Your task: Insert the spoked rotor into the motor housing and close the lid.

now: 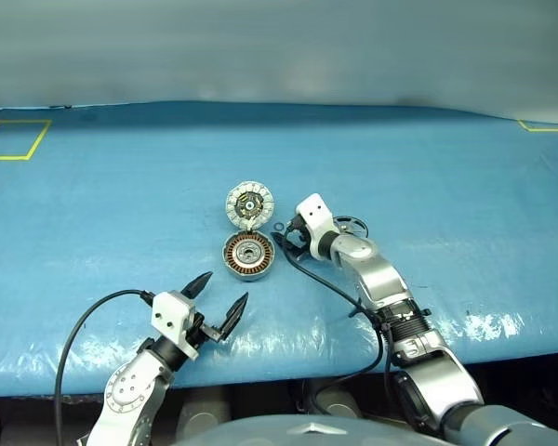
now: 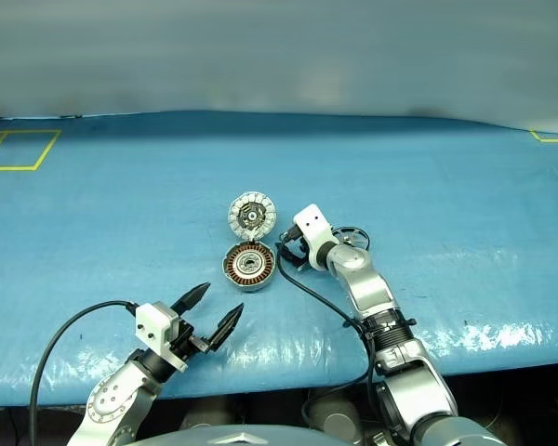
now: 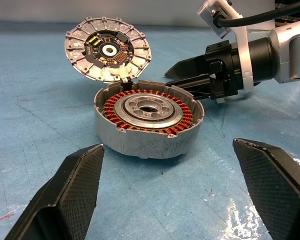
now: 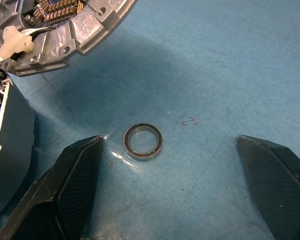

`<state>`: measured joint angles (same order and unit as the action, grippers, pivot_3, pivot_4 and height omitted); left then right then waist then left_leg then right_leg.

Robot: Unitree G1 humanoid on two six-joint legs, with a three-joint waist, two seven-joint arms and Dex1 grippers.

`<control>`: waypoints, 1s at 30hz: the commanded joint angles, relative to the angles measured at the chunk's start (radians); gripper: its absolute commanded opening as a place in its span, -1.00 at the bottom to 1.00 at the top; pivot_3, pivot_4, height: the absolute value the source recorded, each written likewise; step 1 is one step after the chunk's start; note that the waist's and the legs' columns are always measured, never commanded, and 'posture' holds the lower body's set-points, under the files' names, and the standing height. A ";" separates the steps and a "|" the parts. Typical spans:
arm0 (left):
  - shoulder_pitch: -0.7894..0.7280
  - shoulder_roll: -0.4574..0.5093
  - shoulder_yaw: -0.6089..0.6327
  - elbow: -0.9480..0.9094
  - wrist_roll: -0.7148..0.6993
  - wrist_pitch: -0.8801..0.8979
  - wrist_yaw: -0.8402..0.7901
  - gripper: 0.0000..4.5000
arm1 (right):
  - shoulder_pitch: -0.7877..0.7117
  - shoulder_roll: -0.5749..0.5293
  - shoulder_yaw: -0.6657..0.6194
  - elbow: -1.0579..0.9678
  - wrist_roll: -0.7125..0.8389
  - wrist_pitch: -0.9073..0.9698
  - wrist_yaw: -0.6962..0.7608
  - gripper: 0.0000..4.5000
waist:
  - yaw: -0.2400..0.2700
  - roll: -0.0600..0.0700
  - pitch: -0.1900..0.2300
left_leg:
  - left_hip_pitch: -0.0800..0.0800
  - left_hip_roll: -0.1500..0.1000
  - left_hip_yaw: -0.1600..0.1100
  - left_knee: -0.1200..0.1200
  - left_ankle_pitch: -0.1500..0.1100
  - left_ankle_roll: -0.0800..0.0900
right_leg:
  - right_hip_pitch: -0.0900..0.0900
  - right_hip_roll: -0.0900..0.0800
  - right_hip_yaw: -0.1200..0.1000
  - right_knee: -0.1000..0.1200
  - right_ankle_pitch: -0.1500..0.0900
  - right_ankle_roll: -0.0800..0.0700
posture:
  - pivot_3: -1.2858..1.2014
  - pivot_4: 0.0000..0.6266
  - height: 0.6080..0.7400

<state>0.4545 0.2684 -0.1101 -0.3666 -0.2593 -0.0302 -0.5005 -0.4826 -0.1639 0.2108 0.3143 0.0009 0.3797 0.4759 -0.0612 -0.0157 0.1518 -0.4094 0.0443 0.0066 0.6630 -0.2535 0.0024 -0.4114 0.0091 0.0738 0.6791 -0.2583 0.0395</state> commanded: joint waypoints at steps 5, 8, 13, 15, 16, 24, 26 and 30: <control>0.005 -0.004 -0.016 -0.043 0.000 -0.014 0.001 1.00 | -0.003 0.021 0.014 0.031 -0.027 0.012 -0.023 0.30 | 0.000 0.000 0.000 | 0.001 0.000 0.000 0.000 0.000 0.000 | 0.001 0.000 0.000 0.000 0.000 0.000 | 0.03 -0.52 1.00; 0.007 -0.005 -0.019 -0.041 0.002 -0.016 0.003 1.00 | 0.003 0.020 0.017 0.028 -0.028 0.015 -0.025 -0.13 | 0.001 0.000 0.000 | 0.003 0.000 0.000 0.000 0.000 0.000 | 0.003 0.000 0.000 0.000 0.000 0.000 | 0.03 -0.52 1.00; 0.007 -0.007 -0.023 -0.038 0.004 -0.019 0.006 1.00 | 0.017 0.007 0.022 0.005 -0.030 0.036 -0.023 -0.70 | 0.003 0.000 -0.001 | 0.003 0.000 0.001 0.002 0.000 0.000 | 0.003 0.000 0.001 0.000 0.000 0.001 | 0.03 -0.52 1.00; 0.006 -0.008 -0.024 -0.036 0.003 -0.021 0.007 1.00 | 0.029 -0.004 0.017 -0.033 -0.029 0.075 -0.026 -0.70 | 0.005 0.001 -0.001 | 0.003 0.000 0.001 0.002 0.000 0.000 | 0.003 -0.001 0.001 0.000 0.000 0.001 | 0.03 -0.52 1.00; 0.005 -0.009 -0.024 -0.035 0.003 -0.021 0.008 1.00 | 0.035 -0.011 0.016 -0.053 -0.033 0.096 -0.031 -0.70 | 0.007 0.001 -0.001 | 0.003 0.000 0.000 0.001 0.000 0.000 | 0.003 -0.001 0.001 0.000 0.000 0.001 | 0.03 -0.52 1.00; 0.003 -0.015 -0.027 -0.028 0.003 -0.022 0.012 1.00 | 0.115 -0.103 -0.008 -0.452 -0.029 0.302 -0.033 -0.70 | 0.024 0.002 -0.001 | 0.000 0.000 0.000 0.001 0.000 0.000 | 0.000 -0.001 0.001 0.000 0.000 0.001 | 0.03 -0.52 1.00; 0.003 -0.016 -0.029 -0.027 0.005 -0.021 0.012 1.00 | 0.133 -0.123 -0.009 -0.537 -0.017 0.337 -0.024 -0.70 | 0.023 0.002 -0.001 | -0.001 0.000 0.000 0.001 0.000 0.000 | -0.001 0.000 0.001 0.000 0.000 0.001 | 0.03 -0.52 1.00; -0.001 -0.015 -0.030 -0.020 0.014 -0.028 0.015 1.00 | 0.171 -0.138 0.007 -0.703 0.044 0.411 0.019 -0.70 | 0.021 0.002 -0.001 | -0.001 0.000 0.000 0.000 0.000 0.000 | -0.001 0.000 0.001 0.000 0.000 0.001 | 0.03 -0.52 1.00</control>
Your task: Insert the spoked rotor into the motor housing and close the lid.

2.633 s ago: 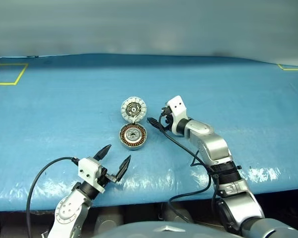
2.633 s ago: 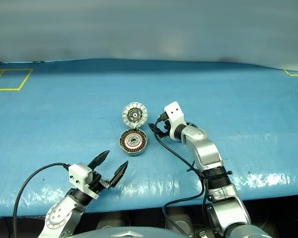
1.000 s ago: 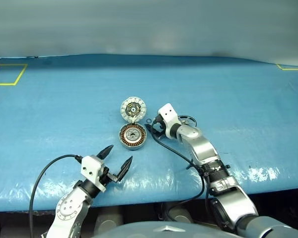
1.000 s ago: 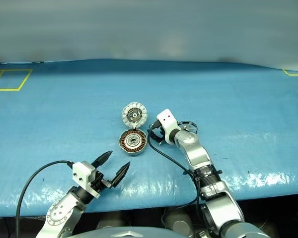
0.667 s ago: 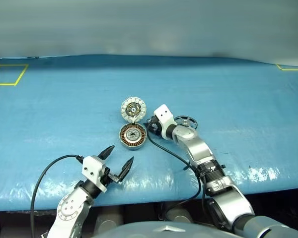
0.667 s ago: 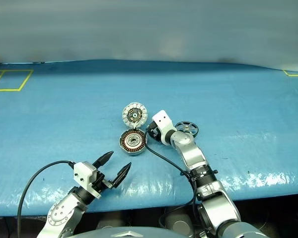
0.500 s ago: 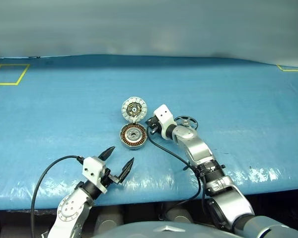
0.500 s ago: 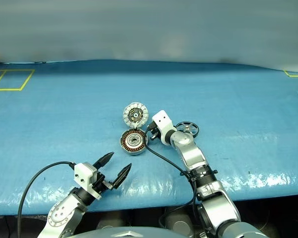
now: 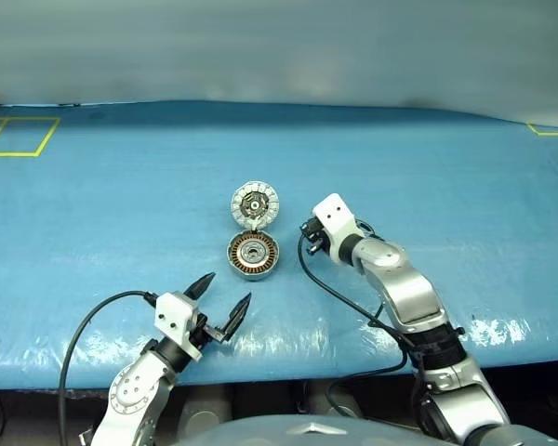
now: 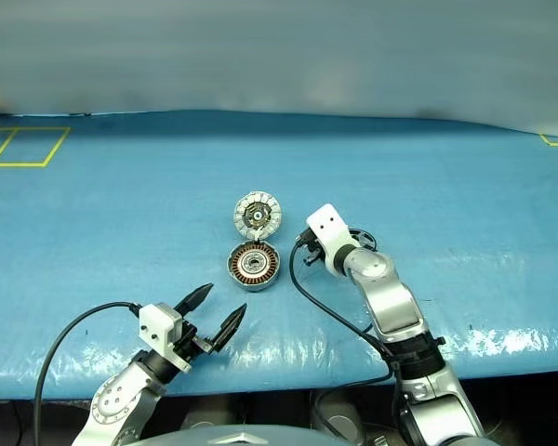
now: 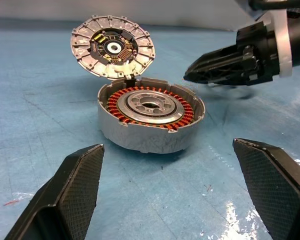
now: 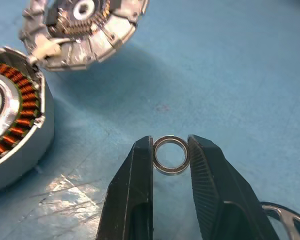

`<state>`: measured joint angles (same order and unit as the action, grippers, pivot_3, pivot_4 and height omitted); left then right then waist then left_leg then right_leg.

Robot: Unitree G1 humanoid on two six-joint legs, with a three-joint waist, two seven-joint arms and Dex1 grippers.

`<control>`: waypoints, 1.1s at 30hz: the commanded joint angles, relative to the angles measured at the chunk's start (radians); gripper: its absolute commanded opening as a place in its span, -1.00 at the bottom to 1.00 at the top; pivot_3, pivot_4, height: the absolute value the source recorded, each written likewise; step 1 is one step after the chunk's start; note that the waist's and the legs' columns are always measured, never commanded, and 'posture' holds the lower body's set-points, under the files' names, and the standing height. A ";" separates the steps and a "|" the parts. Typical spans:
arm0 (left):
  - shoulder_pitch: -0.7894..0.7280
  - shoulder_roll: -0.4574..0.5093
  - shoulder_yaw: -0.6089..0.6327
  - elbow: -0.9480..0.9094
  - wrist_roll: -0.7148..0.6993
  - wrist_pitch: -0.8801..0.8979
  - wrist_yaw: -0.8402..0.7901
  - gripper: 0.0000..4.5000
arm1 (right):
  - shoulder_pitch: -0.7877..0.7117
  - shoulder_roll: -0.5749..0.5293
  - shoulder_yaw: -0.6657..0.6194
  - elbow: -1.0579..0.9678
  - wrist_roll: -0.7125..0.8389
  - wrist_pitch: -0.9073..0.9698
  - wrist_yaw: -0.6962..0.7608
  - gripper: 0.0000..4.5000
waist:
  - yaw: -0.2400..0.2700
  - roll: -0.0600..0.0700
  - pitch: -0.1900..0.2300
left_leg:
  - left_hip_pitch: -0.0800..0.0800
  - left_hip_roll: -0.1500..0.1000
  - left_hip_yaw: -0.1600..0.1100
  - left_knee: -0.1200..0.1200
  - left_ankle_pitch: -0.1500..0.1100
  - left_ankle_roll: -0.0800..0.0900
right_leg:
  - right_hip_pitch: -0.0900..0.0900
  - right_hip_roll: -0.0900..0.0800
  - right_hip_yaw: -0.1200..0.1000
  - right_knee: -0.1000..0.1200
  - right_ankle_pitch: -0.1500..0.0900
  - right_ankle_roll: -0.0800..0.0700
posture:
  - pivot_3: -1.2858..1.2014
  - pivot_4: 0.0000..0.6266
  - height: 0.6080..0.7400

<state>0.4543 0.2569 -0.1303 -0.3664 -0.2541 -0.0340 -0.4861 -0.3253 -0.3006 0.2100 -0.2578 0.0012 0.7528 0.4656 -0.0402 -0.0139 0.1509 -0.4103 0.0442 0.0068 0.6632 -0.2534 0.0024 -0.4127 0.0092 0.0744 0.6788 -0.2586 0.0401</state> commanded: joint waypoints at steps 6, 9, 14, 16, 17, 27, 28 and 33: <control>-0.010 -0.003 -0.002 -0.009 0.025 -0.032 0.009 1.00 | 0.031 0.039 0.074 -0.231 0.101 0.120 0.028 -0.70 | 0.000 0.000 0.000 | 0.000 0.000 -0.001 0.000 0.000 0.000 | 0.000 0.000 -0.001 0.000 -0.001 0.000 | 0.03 -0.52 1.00; -0.016 -0.002 0.001 -0.004 0.030 -0.031 0.011 1.00 | 0.029 0.078 0.106 -0.184 0.091 0.103 -0.008 -0.70 | 0.001 0.000 0.000 | 0.000 0.000 0.000 0.001 0.000 0.000 | 0.000 0.000 -0.001 0.000 -0.001 0.001 | 0.03 -0.52 1.00; -0.020 -0.002 0.006 0.000 0.039 -0.031 0.017 1.00 | 0.029 0.147 0.134 -0.102 0.083 0.062 -0.057 -0.70 | 0.001 0.000 0.000 | 0.000 0.000 0.000 0.001 0.000 0.000 | 0.000 -0.001 0.000 0.000 -0.001 0.001 | 0.03 -0.52 1.00; -0.018 -0.004 0.008 0.001 0.046 -0.033 0.024 1.00 | 0.029 0.160 0.142 -0.085 0.083 0.053 -0.064 -0.70 | 0.001 0.000 0.000 | 0.000 0.000 0.000 0.001 0.000 0.000 | 0.000 0.000 -0.001 0.000 -0.001 0.000 | 0.03 -0.52 1.00; -0.018 -0.003 0.009 0.001 0.050 -0.033 0.027 1.00 | 0.029 0.164 0.148 -0.075 0.082 0.048 -0.068 -0.70 | 0.001 0.000 0.000 | 0.000 0.000 0.000 0.001 0.000 0.000 | 0.000 -0.001 -0.001 0.000 0.000 0.000 | 0.03 -0.52 1.00; -0.019 0.000 0.014 0.005 0.050 -0.031 0.030 1.00 | 0.047 0.202 0.175 -0.042 0.093 0.034 -0.086 -0.70 | 0.001 0.000 0.000 | 0.000 0.000 0.000 0.001 0.000 0.000 | 0.000 0.000 -0.001 0.000 0.000 0.000 | 0.03 -0.52 1.00; -0.020 0.000 0.013 0.006 0.049 -0.031 0.029 1.00 | 0.048 0.207 0.174 -0.037 0.095 0.033 -0.087 -0.70 | 0.001 0.000 0.000 | 0.000 0.000 0.000 0.001 0.000 0.000 | 0.000 0.000 -0.001 0.000 0.000 0.000 | 0.03 -0.52 1.00; -0.024 -0.001 0.011 0.011 0.045 -0.032 0.023 1.00 | 0.041 0.214 0.187 0.006 0.083 0.008 -0.089 -0.70 | 0.000 0.000 0.000 | 0.000 0.000 0.000 0.001 0.000 0.000 | 0.000 0.000 -0.001 0.000 0.000 0.000 | 0.03 -0.52 1.00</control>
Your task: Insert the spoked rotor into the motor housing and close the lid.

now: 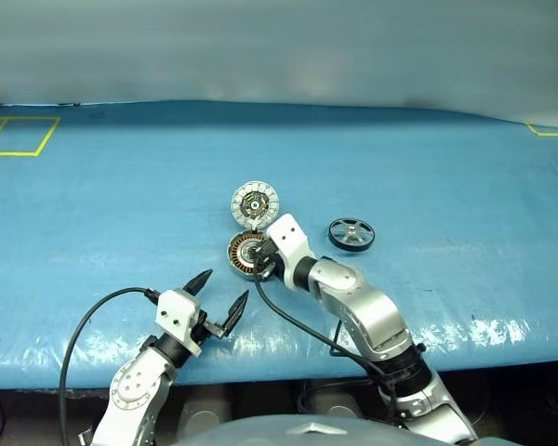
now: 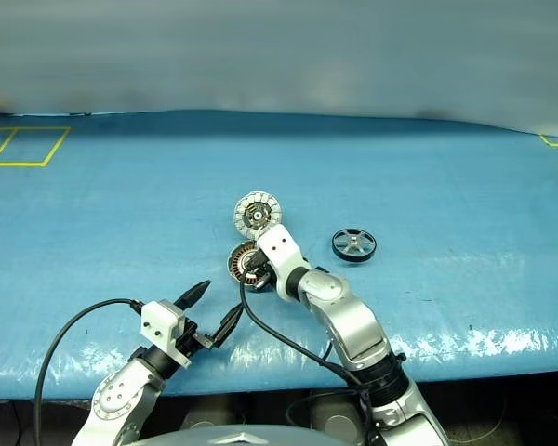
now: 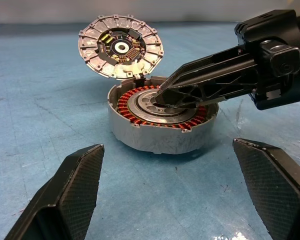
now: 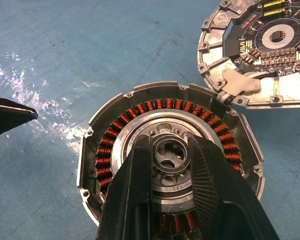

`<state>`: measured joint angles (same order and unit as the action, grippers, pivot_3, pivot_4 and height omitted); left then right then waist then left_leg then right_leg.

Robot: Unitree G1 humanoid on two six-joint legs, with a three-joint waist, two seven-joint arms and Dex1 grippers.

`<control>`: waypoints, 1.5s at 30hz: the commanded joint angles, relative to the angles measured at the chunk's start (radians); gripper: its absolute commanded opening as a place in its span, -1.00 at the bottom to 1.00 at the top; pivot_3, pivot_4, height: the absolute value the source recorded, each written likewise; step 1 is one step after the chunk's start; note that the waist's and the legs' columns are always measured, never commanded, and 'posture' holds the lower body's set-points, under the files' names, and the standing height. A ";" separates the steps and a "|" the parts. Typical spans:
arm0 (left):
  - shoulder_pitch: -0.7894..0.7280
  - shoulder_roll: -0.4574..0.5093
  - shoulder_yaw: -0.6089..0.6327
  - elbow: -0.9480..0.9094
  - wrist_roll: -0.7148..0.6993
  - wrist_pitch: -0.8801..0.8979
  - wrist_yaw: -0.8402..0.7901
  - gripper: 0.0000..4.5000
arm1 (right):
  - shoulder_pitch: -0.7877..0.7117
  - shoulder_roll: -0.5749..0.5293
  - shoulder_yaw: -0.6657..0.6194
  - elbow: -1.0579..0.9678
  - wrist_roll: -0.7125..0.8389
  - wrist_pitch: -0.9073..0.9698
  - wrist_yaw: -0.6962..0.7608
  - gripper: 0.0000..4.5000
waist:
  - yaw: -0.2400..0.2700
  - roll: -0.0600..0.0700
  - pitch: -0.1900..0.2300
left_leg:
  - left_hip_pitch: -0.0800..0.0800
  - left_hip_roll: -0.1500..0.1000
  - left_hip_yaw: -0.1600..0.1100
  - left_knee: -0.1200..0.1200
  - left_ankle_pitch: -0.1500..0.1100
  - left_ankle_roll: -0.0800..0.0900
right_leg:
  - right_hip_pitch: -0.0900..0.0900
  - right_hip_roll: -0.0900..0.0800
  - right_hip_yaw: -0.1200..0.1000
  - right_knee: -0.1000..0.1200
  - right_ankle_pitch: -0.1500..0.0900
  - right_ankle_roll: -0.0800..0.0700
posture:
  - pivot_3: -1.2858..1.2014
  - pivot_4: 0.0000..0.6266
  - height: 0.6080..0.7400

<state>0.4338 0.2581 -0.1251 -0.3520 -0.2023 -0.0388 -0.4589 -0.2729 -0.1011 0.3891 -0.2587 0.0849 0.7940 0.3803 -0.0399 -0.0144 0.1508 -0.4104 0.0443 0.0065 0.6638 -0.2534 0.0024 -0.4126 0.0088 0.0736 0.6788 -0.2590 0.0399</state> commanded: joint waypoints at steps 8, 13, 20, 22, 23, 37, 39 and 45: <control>-0.006 -0.003 0.005 0.001 -0.007 -0.025 -0.003 1.00 | -0.012 0.022 0.011 0.038 0.004 -0.047 -0.004 -0.70 | 0.000 0.000 0.000 | 0.000 0.000 0.000 0.000 0.000 0.000 | 0.000 0.000 0.000 0.000 0.000 0.000 | 0.03 -0.52 1.00; -0.006 -0.004 0.005 0.003 -0.006 -0.026 -0.002 1.00 | -0.008 0.021 0.011 0.031 0.010 -0.041 0.000 -0.70 | 0.000 0.000 0.000 | 0.000 0.000 0.000 0.000 0.000 0.000 | 0.000 0.000 0.000 0.000 0.000 0.000 | 0.03 -0.52 1.00; -0.007 -0.005 0.002 0.005 -0.006 -0.025 -0.003 1.00 | 0.007 0.026 -0.045 -0.102 0.092 0.050 0.022 -0.70 | 0.000 0.000 0.000 | 0.000 0.000 0.000 0.000 0.000 0.000 | 0.000 0.000 0.000 0.000 0.000 0.000 | 0.03 -0.52 1.00; -0.008 -0.005 0.001 0.007 -0.006 -0.025 -0.004 1.00 | -0.008 0.027 -0.070 -0.150 0.123 0.087 0.027 -0.70 | 0.000 0.000 0.000 | 0.000 0.000 0.000 0.000 0.000 0.000 | 0.000 0.000 0.000 0.000 0.000 0.000 | 0.03 -0.52 1.00; -0.009 -0.005 0.001 0.008 -0.007 -0.025 -0.004 1.00 | -0.015 0.024 -0.076 -0.163 0.130 0.098 0.028 -0.70 | 0.000 0.000 0.000 | 0.000 0.000 0.000 0.000 0.000 0.000 | 0.000 0.000 0.000 0.000 0.000 0.000 | 0.03 -0.52 1.00; -0.017 -0.010 -0.005 0.016 -0.005 -0.031 -0.003 1.00 | -0.027 0.014 -0.013 -0.022 0.093 -0.006 0.005 -0.70 | -0.001 0.000 0.000 | 0.000 0.000 0.000 0.000 0.000 0.000 | 0.000 0.000 0.000 0.000 0.000 0.000 | 0.03 -0.52 1.00; -0.017 -0.010 -0.005 0.015 -0.005 -0.032 -0.002 1.00 | -0.027 0.015 -0.008 -0.002 0.085 -0.018 0.003 -0.70 | -0.001 0.000 0.000 | 0.000 0.000 0.000 0.000 0.000 0.000 | 0.000 0.000 0.000 0.000 0.000 0.000 | 0.03 -0.52 1.00; -0.016 -0.009 -0.005 0.011 -0.006 -0.030 -0.002 1.00 | -0.023 0.007 -0.001 0.026 0.063 -0.046 -0.002 -0.70 | 0.000 0.000 0.000 | 0.000 0.000 0.000 0.000 0.000 0.000 | 0.000 0.000 0.000 0.000 0.000 0.000 | 0.03 -0.52 1.00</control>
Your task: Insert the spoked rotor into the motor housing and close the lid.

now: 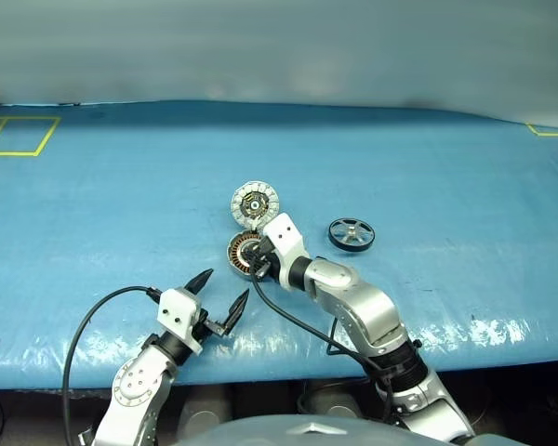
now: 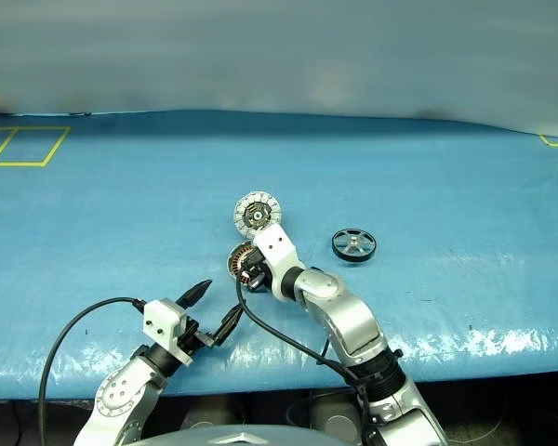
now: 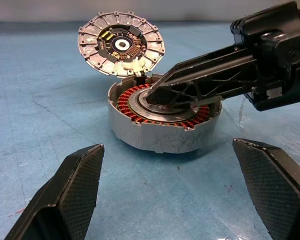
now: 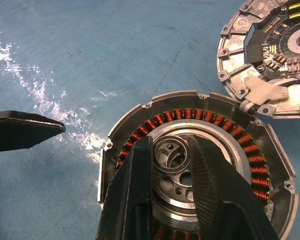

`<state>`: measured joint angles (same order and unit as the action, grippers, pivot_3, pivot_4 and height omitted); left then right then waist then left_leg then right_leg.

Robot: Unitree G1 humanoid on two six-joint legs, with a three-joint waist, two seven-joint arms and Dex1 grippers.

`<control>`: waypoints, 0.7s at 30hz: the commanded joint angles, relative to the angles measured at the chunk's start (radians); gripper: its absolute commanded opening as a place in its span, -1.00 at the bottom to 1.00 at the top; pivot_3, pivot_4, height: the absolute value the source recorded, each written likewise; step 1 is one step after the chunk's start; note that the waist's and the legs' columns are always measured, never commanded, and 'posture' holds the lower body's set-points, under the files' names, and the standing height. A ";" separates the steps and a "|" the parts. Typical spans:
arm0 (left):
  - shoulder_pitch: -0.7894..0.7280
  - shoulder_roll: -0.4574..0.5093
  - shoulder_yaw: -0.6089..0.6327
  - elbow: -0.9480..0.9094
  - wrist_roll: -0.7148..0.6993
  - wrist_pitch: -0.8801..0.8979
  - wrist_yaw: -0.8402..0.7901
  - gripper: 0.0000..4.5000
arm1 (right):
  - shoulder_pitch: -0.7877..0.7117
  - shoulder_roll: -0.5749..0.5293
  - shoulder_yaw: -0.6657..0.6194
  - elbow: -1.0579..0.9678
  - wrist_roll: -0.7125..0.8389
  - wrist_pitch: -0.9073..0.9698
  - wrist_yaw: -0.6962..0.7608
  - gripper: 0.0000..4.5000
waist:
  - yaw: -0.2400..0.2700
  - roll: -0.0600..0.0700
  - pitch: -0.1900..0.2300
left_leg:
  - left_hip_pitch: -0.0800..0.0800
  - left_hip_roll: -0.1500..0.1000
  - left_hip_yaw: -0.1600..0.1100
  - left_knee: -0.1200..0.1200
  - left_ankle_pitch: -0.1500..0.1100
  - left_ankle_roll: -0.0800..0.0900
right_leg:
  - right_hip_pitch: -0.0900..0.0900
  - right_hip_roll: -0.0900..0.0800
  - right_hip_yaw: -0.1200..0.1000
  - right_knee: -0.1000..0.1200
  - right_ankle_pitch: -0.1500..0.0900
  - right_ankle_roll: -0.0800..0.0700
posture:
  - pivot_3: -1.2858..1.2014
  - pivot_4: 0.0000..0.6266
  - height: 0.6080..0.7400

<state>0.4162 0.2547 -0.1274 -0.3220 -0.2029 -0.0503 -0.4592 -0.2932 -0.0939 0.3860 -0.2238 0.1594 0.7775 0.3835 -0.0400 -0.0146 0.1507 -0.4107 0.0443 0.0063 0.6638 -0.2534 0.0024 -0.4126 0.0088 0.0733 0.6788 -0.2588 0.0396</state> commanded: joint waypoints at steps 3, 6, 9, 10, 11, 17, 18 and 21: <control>0.002 -0.005 -0.002 -0.021 -0.006 -0.017 -0.001 1.00 | 0.000 -0.007 0.000 -0.013 -0.014 -0.033 0.000 -0.70 | 0.000 0.000 0.000 | 0.000 0.000 0.000 0.000 0.000 0.000 | 0.000 0.000 0.000 0.000 0.000 0.000 | 0.03 -0.52 1.00; 0.001 -0.006 -0.004 -0.022 -0.007 -0.015 -0.001 1.00 | 0.006 -0.020 0.002 -0.025 -0.017 -0.033 0.005 -0.70 | 0.000 0.000 0.000 | 0.000 0.000 0.000 0.000 0.000 0.000 | 0.000 0.000 0.000 0.000 0.000 0.000 | 0.03 -0.52 1.00; 0.002 -0.009 -0.005 -0.021 -0.009 -0.016 0.000 1.00 | 0.015 -0.032 0.003 -0.036 -0.018 -0.028 0.010 -0.70 | 0.000 0.000 0.000 | 0.000 0.000 0.000 0.000 0.000 0.000 | 0.000 0.000 0.000 0.000 0.000 0.000 | 0.03 -0.52 1.00; 0.002 -0.010 -0.006 -0.020 -0.009 -0.016 0.000 1.00 | 0.016 -0.034 0.003 -0.036 -0.018 -0.028 0.010 -0.70 | 0.000 0.000 0.000 | 0.000 0.000 0.000 0.000 0.000 0.000 | 0.000 0.000 0.000 0.000 0.000 0.000 | 0.03 -0.52 1.00; 0.001 -0.011 -0.007 -0.019 -0.008 -0.017 0.000 1.00 | 0.017 -0.034 0.003 -0.034 -0.019 -0.029 0.011 -0.70 | 0.000 0.000 0.000 | 0.000 0.000 0.000 0.000 0.000 0.000 | 0.000 0.000 0.000 0.000 0.000 0.000 | 0.03 -0.52 1.00; 0.001 -0.018 -0.010 -0.017 -0.003 -0.016 -0.001 1.00 | 0.021 -0.025 0.012 -0.024 -0.017 -0.032 0.011 -0.24 | 0.000 0.000 0.000 | 0.000 0.000 0.000 0.000 0.000 0.000 | 0.000 0.000 0.000 0.000 0.000 0.000 | 0.03 -0.52 1.00; 0.001 -0.018 -0.010 -0.017 -0.002 -0.016 -0.001 1.00 | 0.021 -0.021 0.012 -0.024 -0.016 -0.032 0.009 -0.11 | 0.000 0.000 0.000 | 0.000 0.000 0.000 0.000 0.000 0.000 | 0.000 0.000 0.000 0.000 0.000 0.000 | 0.03 -0.52 1.00; 0.002 -0.018 -0.009 -0.017 -0.002 -0.015 -0.001 1.00 | 0.019 -0.001 0.000 -0.047 0.001 -0.021 0.007 0.34 | 0.000 0.000 0.000 | 0.000 0.000 0.000 0.000 0.000 0.000 | 0.000 0.000 0.000 0.000 0.000 0.000 | 0.03 -0.52 1.00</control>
<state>0.4163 0.2397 -0.1291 -0.3220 -0.2024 -0.0503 -0.4590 -0.2731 -0.1051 0.3953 -0.2367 0.1455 0.7528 0.3923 -0.0396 -0.0146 0.1507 -0.4105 0.0443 0.0063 0.6639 -0.2534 0.0024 -0.4124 0.0088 0.0733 0.6788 -0.2588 0.0398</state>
